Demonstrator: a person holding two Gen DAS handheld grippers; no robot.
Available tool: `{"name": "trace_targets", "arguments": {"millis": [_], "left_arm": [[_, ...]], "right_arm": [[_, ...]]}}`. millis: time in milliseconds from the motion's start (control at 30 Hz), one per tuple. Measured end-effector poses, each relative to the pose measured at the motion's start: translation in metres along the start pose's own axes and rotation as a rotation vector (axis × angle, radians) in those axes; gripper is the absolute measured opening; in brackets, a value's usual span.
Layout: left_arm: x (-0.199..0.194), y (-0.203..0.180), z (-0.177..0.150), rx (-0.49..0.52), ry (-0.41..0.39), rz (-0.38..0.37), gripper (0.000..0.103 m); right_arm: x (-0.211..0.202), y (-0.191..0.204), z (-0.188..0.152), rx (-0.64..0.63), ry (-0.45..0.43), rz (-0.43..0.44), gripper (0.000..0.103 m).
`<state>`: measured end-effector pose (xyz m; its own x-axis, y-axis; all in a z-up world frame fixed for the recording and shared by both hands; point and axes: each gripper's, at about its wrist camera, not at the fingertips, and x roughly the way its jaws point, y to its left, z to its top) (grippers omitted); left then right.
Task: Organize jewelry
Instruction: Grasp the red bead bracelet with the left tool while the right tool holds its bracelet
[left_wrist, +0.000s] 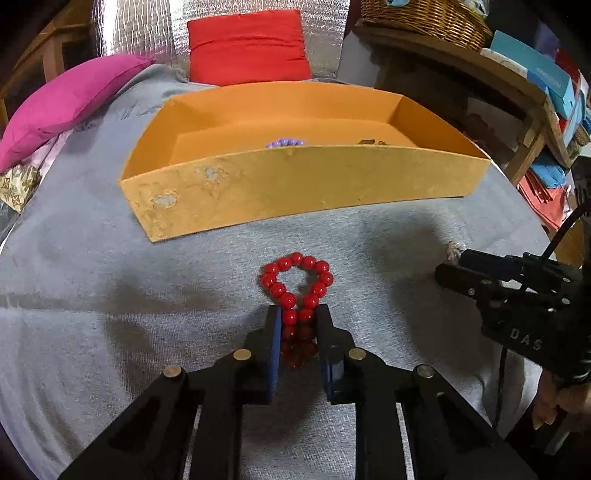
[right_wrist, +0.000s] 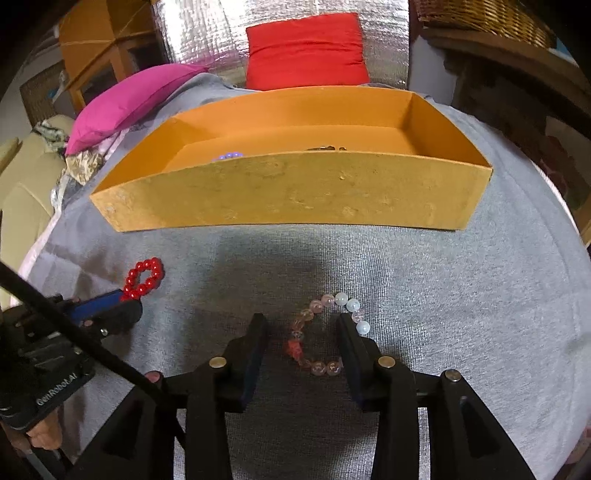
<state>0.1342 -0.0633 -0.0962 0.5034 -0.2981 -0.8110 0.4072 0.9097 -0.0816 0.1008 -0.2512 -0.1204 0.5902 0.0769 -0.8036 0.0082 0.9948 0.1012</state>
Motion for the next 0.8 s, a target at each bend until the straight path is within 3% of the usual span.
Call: {"name": "trace_targets", "arguments": {"millis": [200, 500, 800], "left_arm": [[-0.013, 0.001, 0.003, -0.010, -0.037, -0.010, 0.019], [-0.030, 0.008, 0.001, -0.024, -0.071, -0.023, 0.019], [-0.040, 0.008, 0.000, -0.030, -0.098, -0.020, 0.019]], "right_arm": [[-0.003, -0.002, 0.001, 0.010, -0.009, -0.001, 0.032], [-0.012, -0.027, 0.001, 0.052, -0.010, 0.106, 0.032], [-0.033, -0.041, 0.000, 0.064, -0.080, 0.174, 0.031]]}}
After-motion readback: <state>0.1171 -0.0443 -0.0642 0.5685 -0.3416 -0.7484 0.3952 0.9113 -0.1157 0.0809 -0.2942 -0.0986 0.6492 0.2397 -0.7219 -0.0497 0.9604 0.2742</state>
